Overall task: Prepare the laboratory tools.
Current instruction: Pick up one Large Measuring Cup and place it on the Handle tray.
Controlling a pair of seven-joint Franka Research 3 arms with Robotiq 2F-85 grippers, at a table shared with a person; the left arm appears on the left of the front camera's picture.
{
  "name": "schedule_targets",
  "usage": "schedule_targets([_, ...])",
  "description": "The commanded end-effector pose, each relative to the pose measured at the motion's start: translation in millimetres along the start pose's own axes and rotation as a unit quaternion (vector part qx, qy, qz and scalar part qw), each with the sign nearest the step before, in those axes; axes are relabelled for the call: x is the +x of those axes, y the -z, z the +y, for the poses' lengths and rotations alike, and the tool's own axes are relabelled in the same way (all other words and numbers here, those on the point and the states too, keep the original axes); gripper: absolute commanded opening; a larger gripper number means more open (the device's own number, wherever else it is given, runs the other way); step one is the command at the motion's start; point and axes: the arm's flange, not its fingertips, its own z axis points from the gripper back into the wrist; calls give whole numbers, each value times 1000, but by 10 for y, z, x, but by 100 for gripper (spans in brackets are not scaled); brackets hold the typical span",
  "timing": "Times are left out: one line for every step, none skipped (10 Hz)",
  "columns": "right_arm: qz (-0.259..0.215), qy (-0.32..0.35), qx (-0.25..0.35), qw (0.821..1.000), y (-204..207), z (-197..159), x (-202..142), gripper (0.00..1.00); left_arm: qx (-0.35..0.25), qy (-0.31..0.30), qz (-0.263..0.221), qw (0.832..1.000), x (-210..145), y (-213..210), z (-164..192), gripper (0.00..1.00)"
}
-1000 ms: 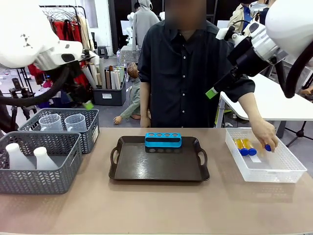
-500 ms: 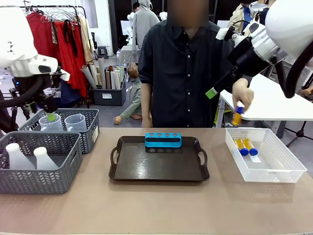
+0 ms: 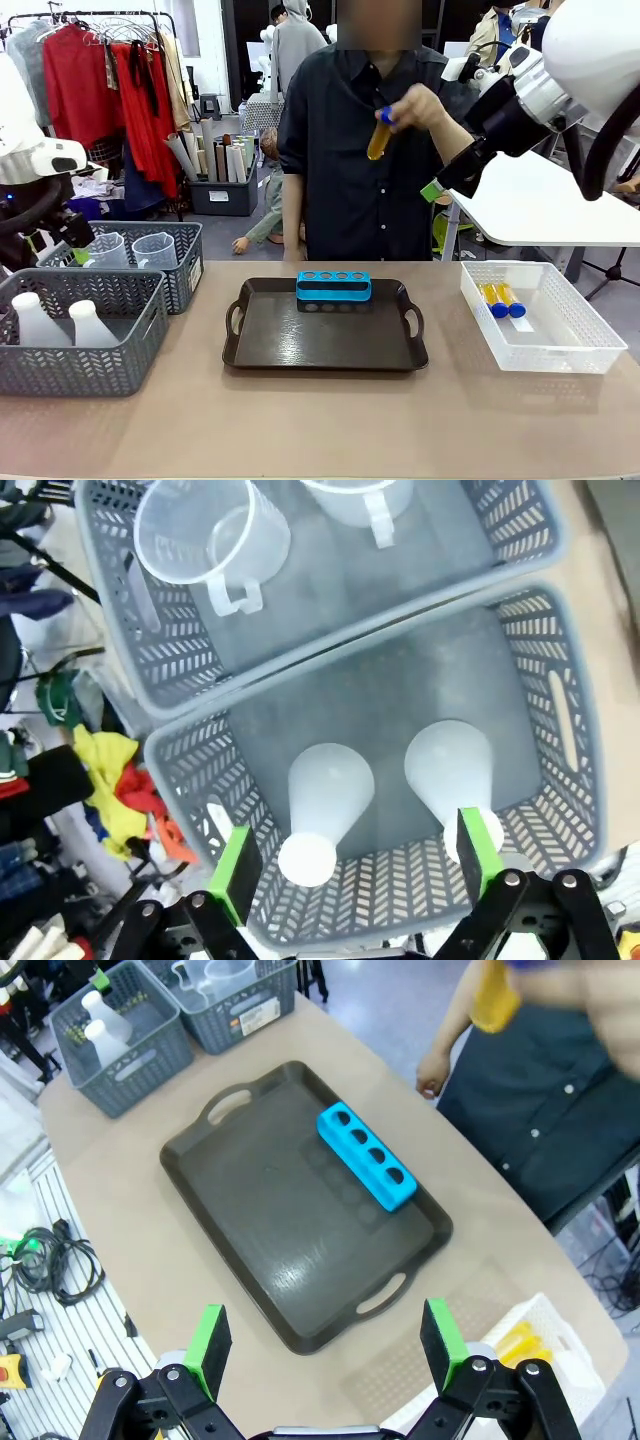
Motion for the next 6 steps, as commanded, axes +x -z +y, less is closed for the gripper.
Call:
schedule_targets([-3,0,4,1000,1,-1,-7,100,13,8,9,1000,-11,1,41,100])
schedule_targets([-3,0,4,1000,1,-1,-7,100,13,8,9,1000,-11,1,41,100])
schedule_targets([-3,0,4,1000,1,-1,-7,100,2,2,2,1000,-2,6,3,100])
schedule_targets([-3,0,4,1000,1,-1,-7,100,-31,13,14,999,37,-15,-13,100])
schedule_targets([-3,0,4,1000,1,-1,-7,100,-23,-26,-7,999,163,51,82,100])
schedule_targets([-3,0,4,1000,1,-1,-7,100,-20,-39,-15,999,285,152,210,100])
